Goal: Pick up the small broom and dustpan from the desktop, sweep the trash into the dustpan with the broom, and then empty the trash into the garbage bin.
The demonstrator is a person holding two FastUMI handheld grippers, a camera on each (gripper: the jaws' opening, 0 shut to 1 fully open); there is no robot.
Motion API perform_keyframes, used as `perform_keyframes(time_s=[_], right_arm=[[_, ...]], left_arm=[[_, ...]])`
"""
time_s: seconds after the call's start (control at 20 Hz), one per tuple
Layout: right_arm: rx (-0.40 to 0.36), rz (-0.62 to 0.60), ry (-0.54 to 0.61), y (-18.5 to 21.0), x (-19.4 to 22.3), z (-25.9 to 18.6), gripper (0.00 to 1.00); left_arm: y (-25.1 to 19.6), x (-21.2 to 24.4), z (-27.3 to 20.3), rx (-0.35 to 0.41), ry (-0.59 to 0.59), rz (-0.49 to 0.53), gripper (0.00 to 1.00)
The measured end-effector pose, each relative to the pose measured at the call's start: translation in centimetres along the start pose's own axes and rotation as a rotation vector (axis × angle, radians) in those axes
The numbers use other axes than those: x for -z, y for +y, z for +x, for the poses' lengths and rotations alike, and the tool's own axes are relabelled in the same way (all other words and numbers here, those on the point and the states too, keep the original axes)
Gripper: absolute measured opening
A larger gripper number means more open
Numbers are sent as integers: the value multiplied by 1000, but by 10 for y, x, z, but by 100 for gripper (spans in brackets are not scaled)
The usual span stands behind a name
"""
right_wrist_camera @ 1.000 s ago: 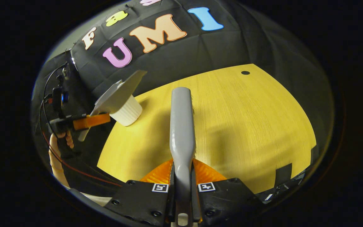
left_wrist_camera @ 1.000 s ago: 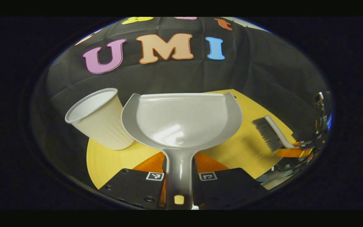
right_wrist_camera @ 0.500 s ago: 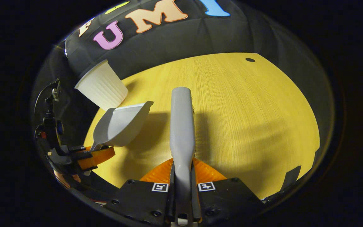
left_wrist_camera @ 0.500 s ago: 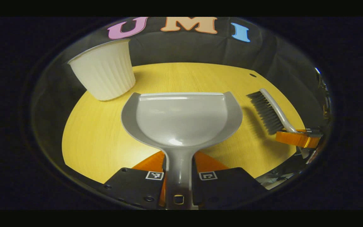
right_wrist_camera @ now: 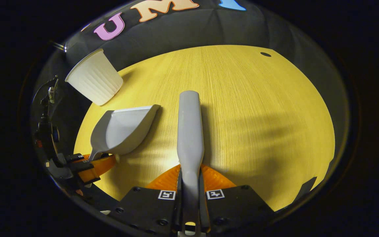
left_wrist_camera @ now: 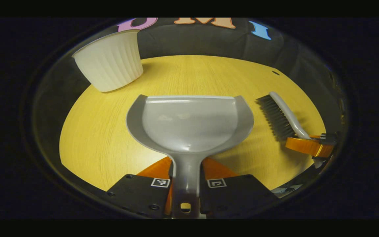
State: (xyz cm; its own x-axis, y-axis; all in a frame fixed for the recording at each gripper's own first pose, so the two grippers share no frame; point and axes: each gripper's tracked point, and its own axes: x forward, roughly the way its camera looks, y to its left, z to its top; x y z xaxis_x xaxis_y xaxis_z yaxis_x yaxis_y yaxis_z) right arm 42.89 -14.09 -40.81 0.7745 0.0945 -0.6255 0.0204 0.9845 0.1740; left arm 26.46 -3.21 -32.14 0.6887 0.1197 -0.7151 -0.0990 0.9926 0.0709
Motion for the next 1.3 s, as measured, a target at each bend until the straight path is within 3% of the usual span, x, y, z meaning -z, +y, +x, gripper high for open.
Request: perform_keyframes(time_s=[0.15, 0.2, 0.5, 0.65, 0.7, 0.75, 0.85, 0.9, 1.1, 1.3], right_arm=[[-2, 12, 2, -4, 2, 0, 19], [-6, 13, 11, -3, 6, 3, 19], [-50, 5, 42, 2, 13, 0, 21], [-71, 1, 47, 8, 14, -2, 65], [-79, 4, 44, 11, 12, -2, 66], [-88, 7, 39, 12, 10, -3, 68], [-103, 17, 19, 14, 5, -7, 80], [-104, 23, 9, 14, 2, -11, 93], [-123, 53, -66, 17, -12, -41, 93], [-157, 70, -255, 23, -37, -123, 93]], left_arm=[[0, 3, 3, -3, -5, -12, 25], [1, -1, 3, -4, -19, -1, 30], [2, 3, 4, -11, -10, -8, 32], [4, 6, 1, -23, -11, 7, 42], [4, 6, -1, -20, -12, 12, 64], [5, 5, -1, -22, -18, 17, 72], [7, 5, -5, -38, -32, 27, 84], [8, 3, -8, -45, -43, 33, 94], [11, -13, -34, -56, -125, 32, 90], [19, -50, -96, -73, -303, -8, 90]])
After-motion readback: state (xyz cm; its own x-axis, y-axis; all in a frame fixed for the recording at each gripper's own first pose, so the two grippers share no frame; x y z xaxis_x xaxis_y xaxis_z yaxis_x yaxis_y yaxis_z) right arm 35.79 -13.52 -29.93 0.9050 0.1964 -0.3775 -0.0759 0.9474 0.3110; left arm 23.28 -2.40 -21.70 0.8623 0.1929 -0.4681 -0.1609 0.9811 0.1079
